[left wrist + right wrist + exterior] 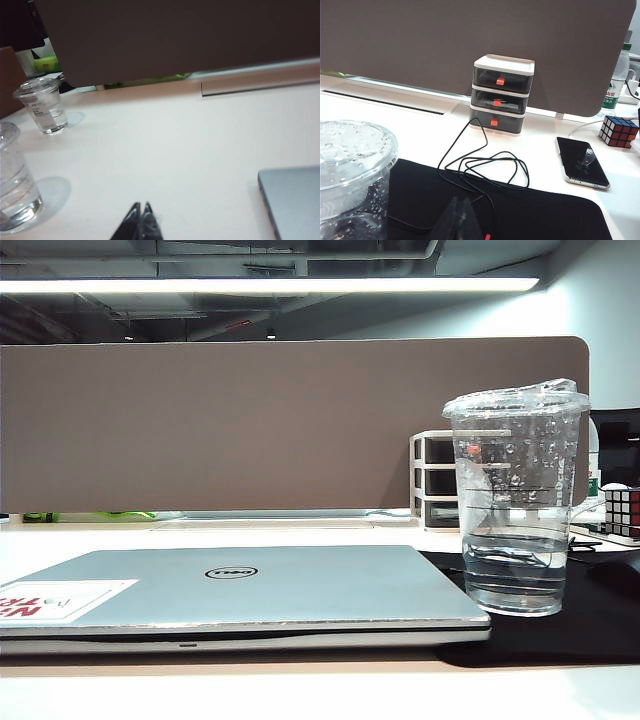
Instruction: Pick up the coffee cup and place it on the right side of the laptop.
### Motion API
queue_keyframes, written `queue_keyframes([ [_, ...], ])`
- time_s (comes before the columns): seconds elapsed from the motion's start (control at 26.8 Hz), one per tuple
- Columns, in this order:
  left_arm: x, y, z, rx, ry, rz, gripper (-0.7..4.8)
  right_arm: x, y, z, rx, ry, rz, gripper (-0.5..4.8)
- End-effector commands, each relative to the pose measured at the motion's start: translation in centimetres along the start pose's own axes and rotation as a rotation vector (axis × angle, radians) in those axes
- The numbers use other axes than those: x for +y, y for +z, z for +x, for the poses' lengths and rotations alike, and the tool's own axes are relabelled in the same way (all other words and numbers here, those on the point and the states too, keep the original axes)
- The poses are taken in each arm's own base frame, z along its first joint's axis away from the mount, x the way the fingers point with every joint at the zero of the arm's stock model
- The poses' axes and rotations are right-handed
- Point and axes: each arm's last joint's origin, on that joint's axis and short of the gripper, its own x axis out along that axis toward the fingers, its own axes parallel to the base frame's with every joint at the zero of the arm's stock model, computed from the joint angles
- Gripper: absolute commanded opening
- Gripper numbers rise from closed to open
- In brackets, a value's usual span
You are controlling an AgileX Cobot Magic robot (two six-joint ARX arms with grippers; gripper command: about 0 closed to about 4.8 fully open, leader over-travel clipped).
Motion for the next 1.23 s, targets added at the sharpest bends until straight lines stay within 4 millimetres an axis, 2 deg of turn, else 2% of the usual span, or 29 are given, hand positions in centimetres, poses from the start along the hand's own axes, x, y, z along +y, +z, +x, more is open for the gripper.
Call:
queue_keyframes([
  [0.04, 0.3, 0.77, -0.01, -0.074, -0.053, -0.09, -0.05, 0.0, -0.06, 0.01, -0.007, -0.002, -0.003, -0.01],
  [1.23, 0.7, 0.76, 0.01, -0.077, -0.031, -0.087, -0.05, 0.0, -0.06, 0.01, -0.006, -0.002, -0.003, -0.01],
])
